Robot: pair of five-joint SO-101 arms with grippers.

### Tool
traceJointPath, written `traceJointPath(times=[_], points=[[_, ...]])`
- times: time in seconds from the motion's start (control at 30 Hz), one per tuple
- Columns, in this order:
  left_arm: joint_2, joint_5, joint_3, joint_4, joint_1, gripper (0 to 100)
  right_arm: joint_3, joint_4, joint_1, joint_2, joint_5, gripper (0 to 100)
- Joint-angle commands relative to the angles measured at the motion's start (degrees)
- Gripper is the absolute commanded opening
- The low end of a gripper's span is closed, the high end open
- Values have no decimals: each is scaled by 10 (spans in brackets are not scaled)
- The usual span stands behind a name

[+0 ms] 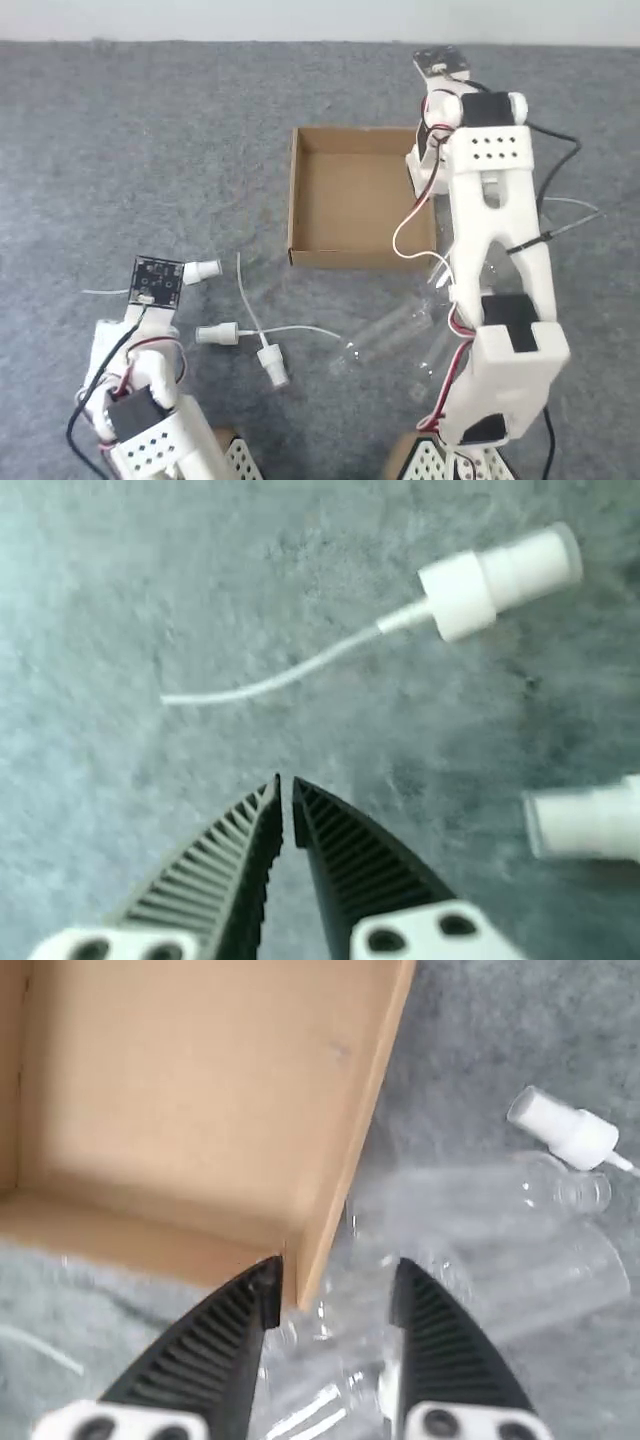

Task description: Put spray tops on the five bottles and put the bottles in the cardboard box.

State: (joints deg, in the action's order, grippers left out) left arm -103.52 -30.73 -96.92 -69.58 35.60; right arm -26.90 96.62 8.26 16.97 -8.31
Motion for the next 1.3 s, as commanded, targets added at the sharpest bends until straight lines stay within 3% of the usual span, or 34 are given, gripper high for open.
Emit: traceJointPath(times=[0.0,0.17,0.3,0.5,0.7,0.8,1.0,1.27], points=[[-9,-15,40,82,-1,12,-32,48,0,-62,-47,114],[-7,-13,184,0,-8,13,13,48,-38,-64,-86,110],[34,-13,276,-63,-68,42,89,4,-76,-64,-113,80],[286,-17,423,-86,-171,73,171,-21,-119,-86,-120,6],[497,-35,567,-192,-274,62,327,-73,-151,-221,-148,6],[546,-76,598,-223,-309,62,450,-117,-151,-319,-172,6],[566,-84,595,-234,-382,81,698,-257,-148,-467,-214,6],[662,-146,532,-203,-513,116,837,-320,-151,-517,-246,6]])
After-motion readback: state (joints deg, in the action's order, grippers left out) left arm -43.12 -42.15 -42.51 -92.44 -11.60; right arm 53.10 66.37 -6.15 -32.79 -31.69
